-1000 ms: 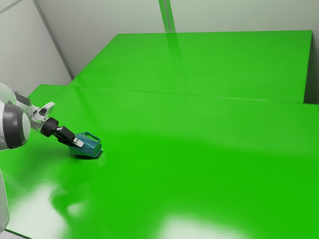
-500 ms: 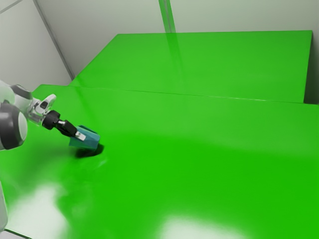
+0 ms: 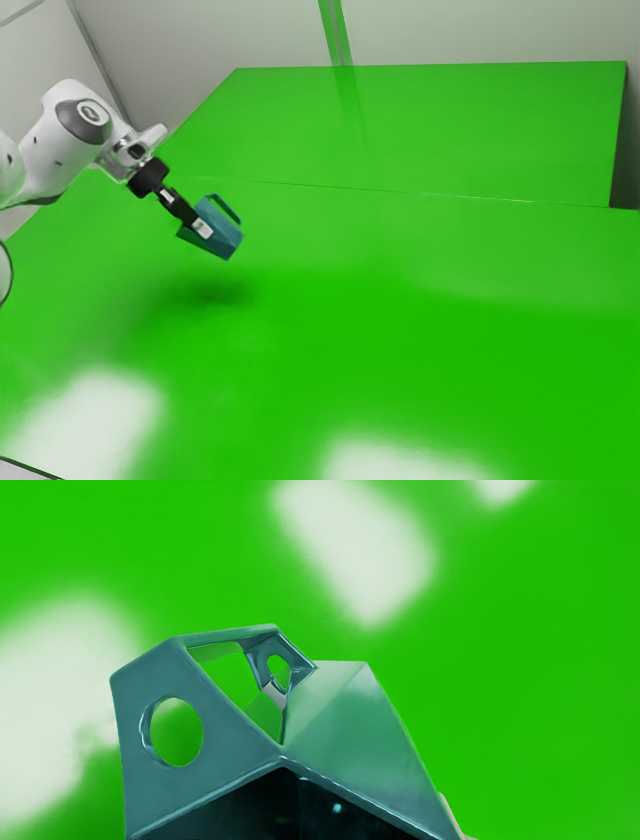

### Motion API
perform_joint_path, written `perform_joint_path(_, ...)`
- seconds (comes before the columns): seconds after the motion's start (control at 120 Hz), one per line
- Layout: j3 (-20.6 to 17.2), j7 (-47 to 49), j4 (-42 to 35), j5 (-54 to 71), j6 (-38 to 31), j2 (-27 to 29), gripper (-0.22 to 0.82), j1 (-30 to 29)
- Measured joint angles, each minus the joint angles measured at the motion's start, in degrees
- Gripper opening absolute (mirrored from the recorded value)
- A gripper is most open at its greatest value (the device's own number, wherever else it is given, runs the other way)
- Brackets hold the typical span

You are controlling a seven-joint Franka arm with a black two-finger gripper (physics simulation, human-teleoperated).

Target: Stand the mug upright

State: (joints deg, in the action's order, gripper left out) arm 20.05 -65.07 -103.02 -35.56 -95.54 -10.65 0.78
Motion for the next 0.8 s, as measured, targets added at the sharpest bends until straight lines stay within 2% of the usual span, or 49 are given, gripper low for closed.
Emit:
perform_joint_path(0.158, -9.0, 5.1, -2.4, 13.5, -6.5, 4.2, -0.18, 1.4)
perform_joint_path(0.408, -15.3, 15.2, -12.3, 32.3, -16.1, 10.3, -0.18, 5.3)
perform_joint_path(0.575, -18.1, 21.2, -17.7, 38.7, -24.0, 11.3, -0.18, 8.2)
perform_joint_path(0.8, -19.1, 27.4, -18.4, 43.3, -31.9, 8.9, -0.18, 13.1)
